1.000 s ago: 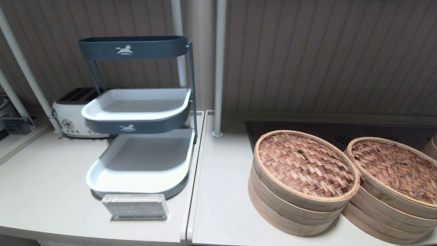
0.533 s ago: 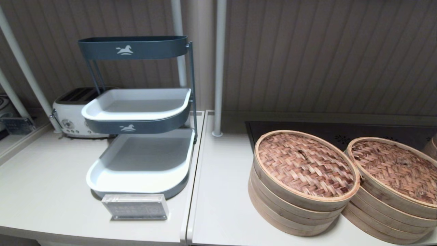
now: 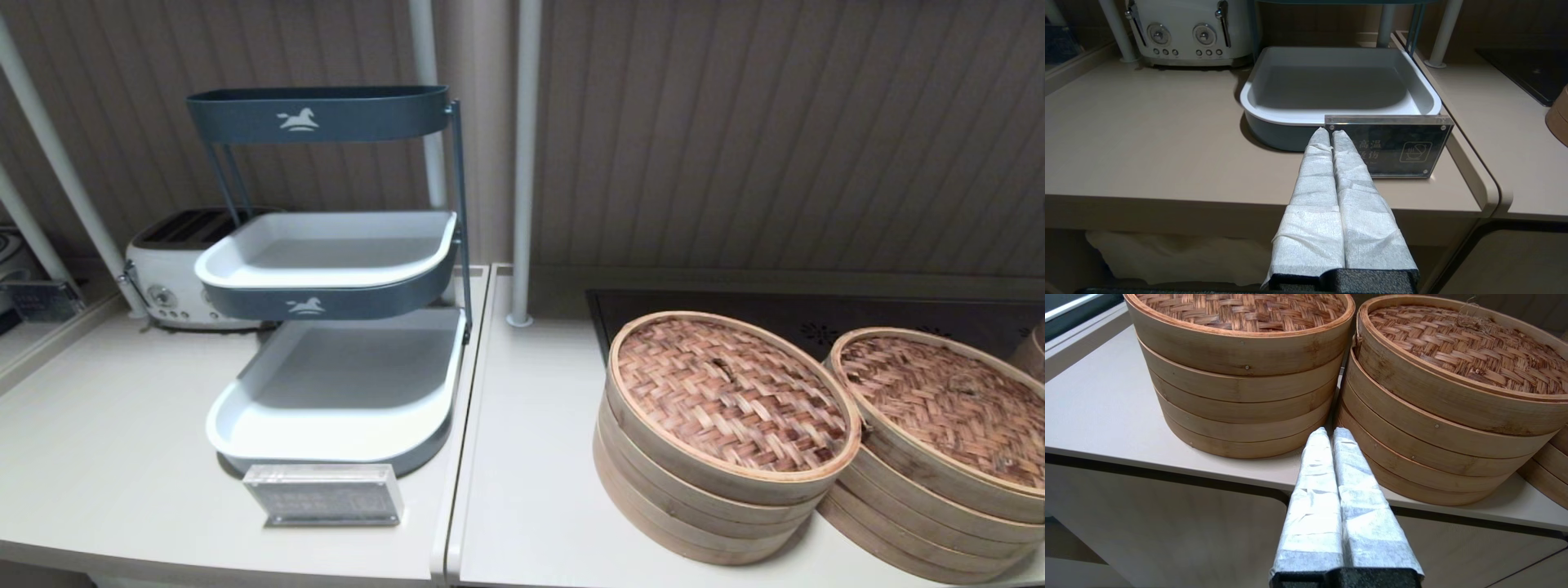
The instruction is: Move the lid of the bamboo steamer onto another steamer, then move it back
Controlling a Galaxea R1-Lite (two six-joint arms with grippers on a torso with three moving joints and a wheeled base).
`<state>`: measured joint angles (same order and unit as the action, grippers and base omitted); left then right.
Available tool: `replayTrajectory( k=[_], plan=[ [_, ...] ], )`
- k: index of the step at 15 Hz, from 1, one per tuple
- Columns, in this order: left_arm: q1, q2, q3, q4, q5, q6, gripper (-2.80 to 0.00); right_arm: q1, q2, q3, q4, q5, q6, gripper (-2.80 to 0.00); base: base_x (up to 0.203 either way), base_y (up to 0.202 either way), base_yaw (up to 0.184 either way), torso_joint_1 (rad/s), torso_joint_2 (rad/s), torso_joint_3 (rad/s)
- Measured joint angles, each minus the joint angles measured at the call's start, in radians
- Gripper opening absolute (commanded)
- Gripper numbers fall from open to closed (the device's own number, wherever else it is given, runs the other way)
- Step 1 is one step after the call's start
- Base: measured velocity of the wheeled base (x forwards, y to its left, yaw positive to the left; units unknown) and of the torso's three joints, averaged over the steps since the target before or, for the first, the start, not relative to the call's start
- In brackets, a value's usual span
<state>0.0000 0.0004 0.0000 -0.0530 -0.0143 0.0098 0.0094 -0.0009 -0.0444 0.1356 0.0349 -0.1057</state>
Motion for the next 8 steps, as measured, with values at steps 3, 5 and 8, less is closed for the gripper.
replayTrajectory(
  k=[3,5,8],
  plan=[
    [0.000,0.000,0.000,0.000,0.000,0.000,-2.80,0.000,0.000,0.031,-0.088,-0.009,0.011,-2.80,0.000,0.000,0.000,0.000,0.00,0.000],
    [0.000,0.000,0.000,0.000,0.000,0.000,-2.80,0.000,0.000,0.043,-0.157,-0.014,0.055,-2.80,0.000,0.000,0.000,0.000,0.00,0.000],
    [0.000,0.000,0.000,0.000,0.000,0.001,-2.80,0.000,0.000,0.044,-0.160,-0.016,0.071,-2.80,0.000,0.000,0.000,0.000,0.00,0.000]
  ],
)
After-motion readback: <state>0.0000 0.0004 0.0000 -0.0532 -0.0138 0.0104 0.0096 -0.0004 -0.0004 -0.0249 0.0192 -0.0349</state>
